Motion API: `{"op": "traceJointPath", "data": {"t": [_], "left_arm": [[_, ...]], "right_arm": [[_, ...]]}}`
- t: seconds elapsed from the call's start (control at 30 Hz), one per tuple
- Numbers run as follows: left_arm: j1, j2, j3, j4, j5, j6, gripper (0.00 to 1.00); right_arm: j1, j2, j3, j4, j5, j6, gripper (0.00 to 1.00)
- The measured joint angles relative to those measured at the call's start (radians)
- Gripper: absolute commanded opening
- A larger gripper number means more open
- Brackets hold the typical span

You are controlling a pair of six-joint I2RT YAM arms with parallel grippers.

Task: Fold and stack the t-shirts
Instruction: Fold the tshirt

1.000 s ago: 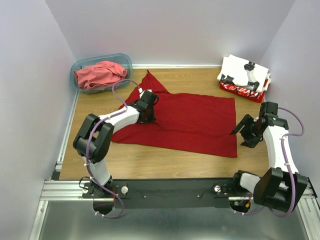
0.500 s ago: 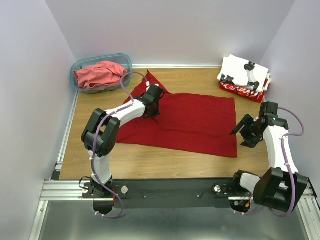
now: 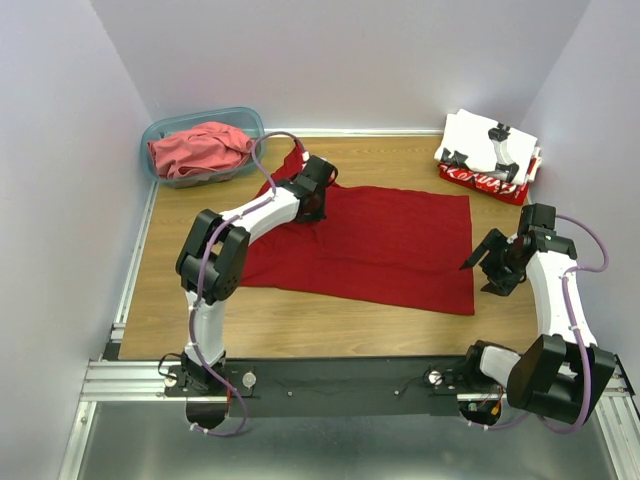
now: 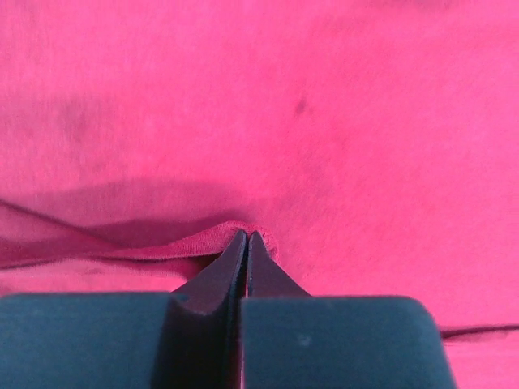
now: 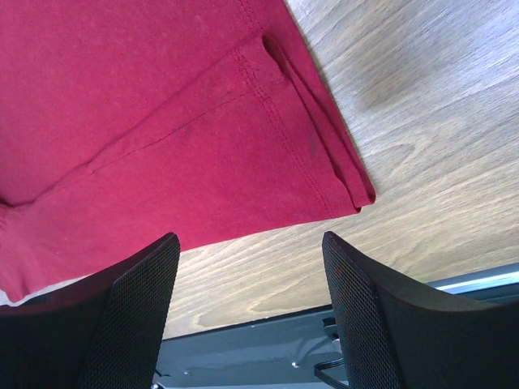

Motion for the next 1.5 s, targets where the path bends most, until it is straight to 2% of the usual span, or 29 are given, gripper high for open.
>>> {"op": "traceJointPath", "data": {"t": [0.1, 0.2, 0.23, 0.33, 0.57, 0.7, 0.83, 0.9, 1.07, 1.2, 1.5], "left_arm": [[0.000, 0.020, 0.036, -0.003, 0.000, 0.011, 0.15], [0.000, 0.033, 0.056, -0.005, 0.000, 0.021, 0.27], [0.000, 0.036, 0.061, -0.007, 0.001, 0.024, 0.40], [-0.001, 0.038, 0.077, -0.012, 0.002, 0.035, 0.65], [-0.004, 0.037, 0.137, -0.014, 0.010, 0.039, 0.87], [-0.001, 0.007, 0.120, -0.003, 0.021, 0.031, 0.89], [0.010, -0.105, 0.000, 0.051, 0.029, 0.013, 0.90], [0.018, -0.181, -0.097, 0.088, 0.034, 0.000, 0.91], [0.057, -0.341, -0.348, 0.197, 0.051, -0.055, 0.91], [0.075, -0.362, -0.505, 0.274, 0.072, -0.101, 0.91], [0.075, -0.377, -0.663, 0.415, 0.083, -0.145, 0.90]], "right_arm": [[0.000, 0.002, 0.000, 0.000, 0.000, 0.000, 0.78], [0.000, 0.003, 0.000, 0.000, 0.000, 0.000, 0.78], [0.000, 0.004, 0.000, 0.000, 0.000, 0.000, 0.78], [0.000, 0.007, 0.000, 0.000, 0.000, 0.000, 0.78], [0.000, 0.018, 0.000, 0.004, 0.000, -0.001, 0.78], [0.000, 0.049, 0.006, 0.011, 0.001, -0.006, 0.78], [0.026, 0.092, 0.042, 0.034, 0.011, -0.008, 0.78], [0.067, 0.116, 0.063, 0.055, 0.026, -0.004, 0.78], [0.260, 0.210, 0.119, 0.114, 0.077, 0.045, 0.78], [0.366, 0.292, 0.134, 0.171, 0.093, 0.088, 0.78], [0.381, 0.384, 0.071, 0.271, 0.111, 0.121, 0.79]]}}
